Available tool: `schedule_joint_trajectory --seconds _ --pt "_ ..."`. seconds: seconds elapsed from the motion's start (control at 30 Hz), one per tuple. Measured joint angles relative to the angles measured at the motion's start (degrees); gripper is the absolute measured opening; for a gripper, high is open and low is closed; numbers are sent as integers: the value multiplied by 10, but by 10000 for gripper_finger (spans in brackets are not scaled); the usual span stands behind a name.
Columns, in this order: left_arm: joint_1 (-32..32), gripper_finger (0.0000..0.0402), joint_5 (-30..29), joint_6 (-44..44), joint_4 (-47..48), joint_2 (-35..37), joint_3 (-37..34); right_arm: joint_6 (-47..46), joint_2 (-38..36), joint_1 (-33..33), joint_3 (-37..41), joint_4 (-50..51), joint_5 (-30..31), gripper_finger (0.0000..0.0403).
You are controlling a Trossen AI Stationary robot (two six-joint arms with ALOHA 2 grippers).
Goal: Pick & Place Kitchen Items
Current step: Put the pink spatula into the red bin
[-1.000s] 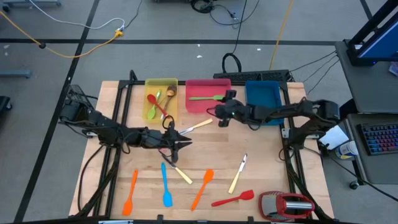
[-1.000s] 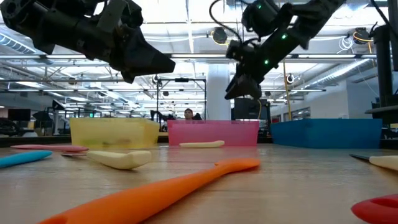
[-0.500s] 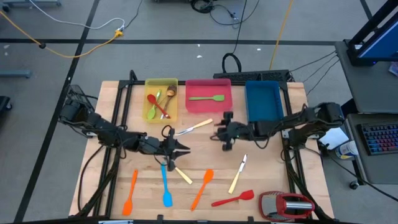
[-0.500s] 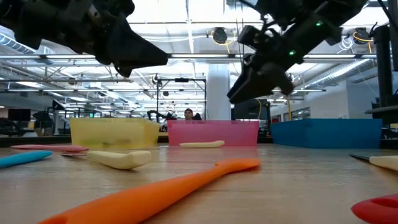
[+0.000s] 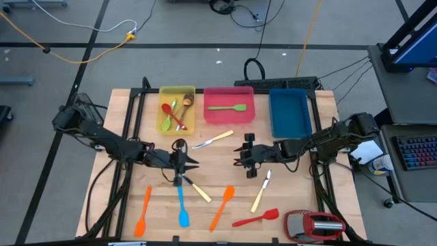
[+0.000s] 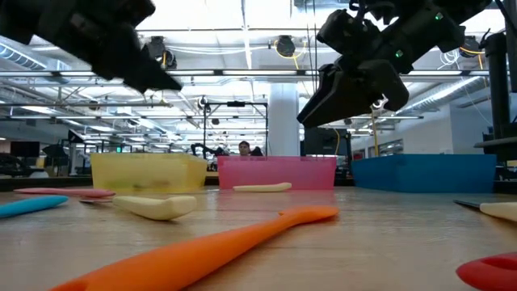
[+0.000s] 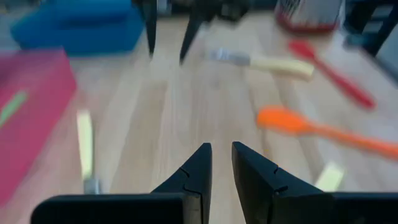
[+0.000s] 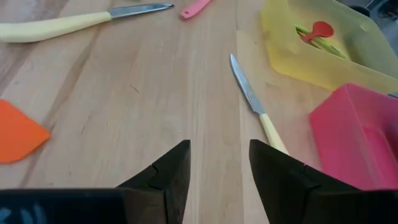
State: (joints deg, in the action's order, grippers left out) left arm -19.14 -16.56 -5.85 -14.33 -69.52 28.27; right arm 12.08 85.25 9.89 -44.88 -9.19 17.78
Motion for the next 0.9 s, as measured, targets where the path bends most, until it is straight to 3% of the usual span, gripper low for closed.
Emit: schedule_joint_trajectory --seconds 0.13,0.37,0.5,0.7,0.9 --pt "0 83 0 -24 98 9 0 -31 0 0 0 0 0 156" --pt "6 179 0 -30 251 11 0 -87 0 0 0 0 -1 156" --pt "21 214 2 -17 327 16 0 -96 0 0 0 0 -1 156" --pt "43 211 40 -17 414 11 0 -97 0 0 0 -1 -1 155" --pt "69 195 63 -4 412 11 0 -97 0 0 0 -4 -1 155"
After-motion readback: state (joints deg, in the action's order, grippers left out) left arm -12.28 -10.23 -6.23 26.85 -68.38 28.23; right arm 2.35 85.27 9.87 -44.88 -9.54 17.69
